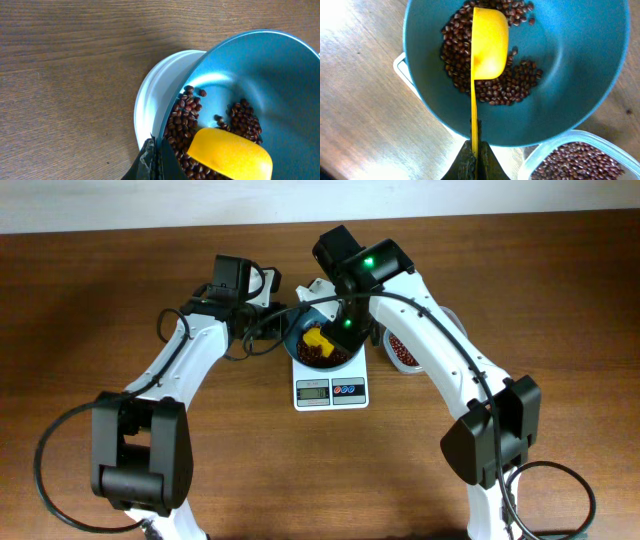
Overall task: Scoop item into bowl and weigh 50g on scale
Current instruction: 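Tip the scoop inside the bowl to level beans, right gripper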
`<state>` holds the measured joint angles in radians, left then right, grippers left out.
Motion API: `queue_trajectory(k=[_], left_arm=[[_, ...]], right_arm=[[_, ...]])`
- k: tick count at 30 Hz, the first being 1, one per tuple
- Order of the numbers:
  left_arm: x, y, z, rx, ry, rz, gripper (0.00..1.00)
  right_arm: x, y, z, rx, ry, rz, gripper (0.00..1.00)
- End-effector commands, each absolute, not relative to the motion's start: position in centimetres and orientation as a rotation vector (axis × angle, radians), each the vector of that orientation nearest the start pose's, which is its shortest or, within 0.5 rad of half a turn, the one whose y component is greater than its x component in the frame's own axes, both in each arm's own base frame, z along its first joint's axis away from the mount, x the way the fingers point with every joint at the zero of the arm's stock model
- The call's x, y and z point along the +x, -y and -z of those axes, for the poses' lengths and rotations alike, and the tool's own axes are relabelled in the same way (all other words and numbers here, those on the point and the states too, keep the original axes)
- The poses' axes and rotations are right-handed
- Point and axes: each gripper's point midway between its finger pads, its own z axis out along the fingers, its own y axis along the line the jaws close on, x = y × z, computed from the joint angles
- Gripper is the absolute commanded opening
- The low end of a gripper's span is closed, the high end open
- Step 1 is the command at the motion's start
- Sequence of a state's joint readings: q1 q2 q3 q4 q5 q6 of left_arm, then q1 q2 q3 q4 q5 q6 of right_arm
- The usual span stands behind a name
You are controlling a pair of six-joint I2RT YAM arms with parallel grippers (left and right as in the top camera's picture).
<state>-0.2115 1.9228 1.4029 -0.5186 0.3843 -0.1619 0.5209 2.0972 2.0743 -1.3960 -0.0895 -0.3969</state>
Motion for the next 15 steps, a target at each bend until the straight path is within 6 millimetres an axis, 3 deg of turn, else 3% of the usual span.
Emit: queue_trajectory(k=[1, 7, 15], left_arm=[[45.2, 16.7, -9.4, 0.199, -2.605, 0.656, 0.0], [45.2, 16.7, -9.4, 0.199, -2.605, 0.656, 0.0], [45.3, 16.5, -9.4, 0.195, -2.606, 0.638, 0.0]], right_arm=[[36.0, -24.0, -17.0, -1.341, -2.637, -0.263, 0.04], [36.3, -23.1, -18.9, -1.26, -2.618, -0.419, 0.04], [37.3, -21.5, -19.2, -1.187, -2.633, -0.447, 0.04]])
